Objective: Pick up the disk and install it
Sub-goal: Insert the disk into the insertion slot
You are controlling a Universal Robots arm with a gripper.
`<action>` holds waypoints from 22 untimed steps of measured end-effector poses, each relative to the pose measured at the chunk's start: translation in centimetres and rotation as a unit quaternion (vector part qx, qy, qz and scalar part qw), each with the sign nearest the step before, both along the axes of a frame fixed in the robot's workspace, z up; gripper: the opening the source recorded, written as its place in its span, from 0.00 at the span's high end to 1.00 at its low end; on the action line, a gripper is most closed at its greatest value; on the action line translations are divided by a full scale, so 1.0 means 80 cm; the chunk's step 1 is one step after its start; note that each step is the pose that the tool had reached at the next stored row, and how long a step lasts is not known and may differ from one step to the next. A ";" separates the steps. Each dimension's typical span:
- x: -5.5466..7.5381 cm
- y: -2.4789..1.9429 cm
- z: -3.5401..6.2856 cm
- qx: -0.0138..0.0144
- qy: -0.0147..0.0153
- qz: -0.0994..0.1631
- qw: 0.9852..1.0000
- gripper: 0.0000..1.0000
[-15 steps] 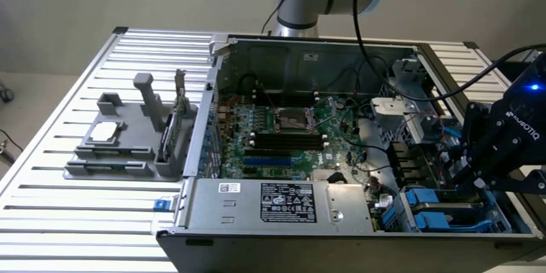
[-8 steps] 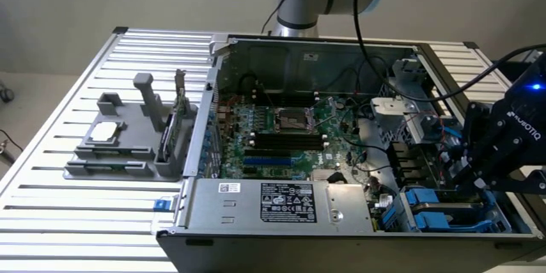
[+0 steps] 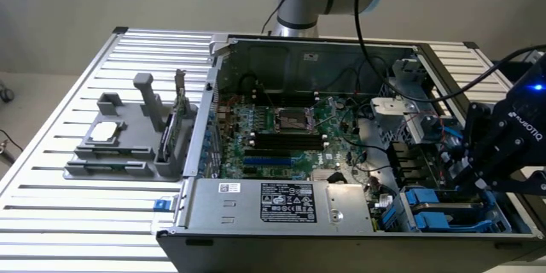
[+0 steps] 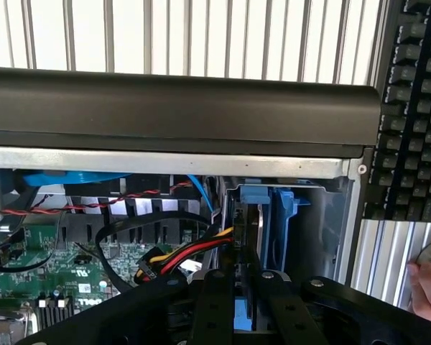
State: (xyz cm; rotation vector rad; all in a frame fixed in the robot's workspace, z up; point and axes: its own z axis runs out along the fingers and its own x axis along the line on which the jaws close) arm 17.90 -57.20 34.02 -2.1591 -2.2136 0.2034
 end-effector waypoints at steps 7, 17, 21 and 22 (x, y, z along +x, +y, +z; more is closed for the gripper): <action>0.000 -0.0007 0.000 0.000 0.000 -0.004 1.000 0.83; 0.000 0.0007 -0.002 0.000 0.000 -0.007 1.000 0.83; 0.000 0.0016 -0.002 0.000 0.000 -0.007 1.000 0.83; 0.000 0.0016 -0.002 0.000 0.000 -0.007 1.000 0.83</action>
